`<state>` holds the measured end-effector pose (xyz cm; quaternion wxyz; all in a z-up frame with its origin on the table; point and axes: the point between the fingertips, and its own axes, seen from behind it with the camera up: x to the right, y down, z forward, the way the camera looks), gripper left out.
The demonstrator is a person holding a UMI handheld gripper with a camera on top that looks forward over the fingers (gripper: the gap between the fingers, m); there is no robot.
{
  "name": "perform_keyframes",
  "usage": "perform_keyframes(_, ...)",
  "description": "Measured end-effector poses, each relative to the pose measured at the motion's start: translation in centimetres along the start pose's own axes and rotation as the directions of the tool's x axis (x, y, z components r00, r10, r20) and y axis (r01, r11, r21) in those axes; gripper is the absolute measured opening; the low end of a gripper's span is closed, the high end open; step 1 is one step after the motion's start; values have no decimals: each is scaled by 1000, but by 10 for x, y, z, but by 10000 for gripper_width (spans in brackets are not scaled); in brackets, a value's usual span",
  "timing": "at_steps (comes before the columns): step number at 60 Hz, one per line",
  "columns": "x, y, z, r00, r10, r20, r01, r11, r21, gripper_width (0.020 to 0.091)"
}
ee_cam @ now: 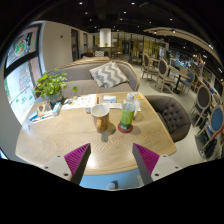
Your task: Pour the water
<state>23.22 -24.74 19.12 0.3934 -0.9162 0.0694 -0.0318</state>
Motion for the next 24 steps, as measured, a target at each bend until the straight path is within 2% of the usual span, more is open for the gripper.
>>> perform_keyframes(9, -21, 17, -30, 1000, -14, 11, 14, 1000, -10, 853)
perform_keyframes(24, -28, 18, -46, 999, -42, -11, 42, 999, 6, 853)
